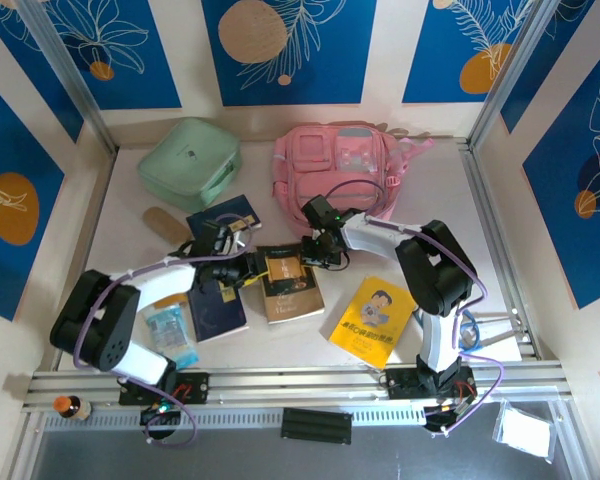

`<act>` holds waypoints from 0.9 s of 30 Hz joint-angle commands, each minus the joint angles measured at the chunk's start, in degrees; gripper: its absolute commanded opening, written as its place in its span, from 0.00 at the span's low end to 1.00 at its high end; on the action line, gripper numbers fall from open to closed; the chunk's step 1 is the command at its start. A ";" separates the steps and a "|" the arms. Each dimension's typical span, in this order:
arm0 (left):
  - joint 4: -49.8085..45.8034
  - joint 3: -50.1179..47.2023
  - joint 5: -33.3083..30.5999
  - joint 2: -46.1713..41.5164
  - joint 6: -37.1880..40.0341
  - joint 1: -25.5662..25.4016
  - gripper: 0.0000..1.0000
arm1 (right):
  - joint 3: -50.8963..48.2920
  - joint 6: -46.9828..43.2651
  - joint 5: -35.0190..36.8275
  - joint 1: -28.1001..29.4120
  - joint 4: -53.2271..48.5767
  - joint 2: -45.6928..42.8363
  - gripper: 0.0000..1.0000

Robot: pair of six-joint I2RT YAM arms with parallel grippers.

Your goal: Pack books, pencil case, and school supplies into a backpack

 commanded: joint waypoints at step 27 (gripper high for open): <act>16.42 -1.75 3.84 1.53 -4.24 0.37 0.04 | -2.12 -1.24 0.82 0.01 1.22 -8.45 0.41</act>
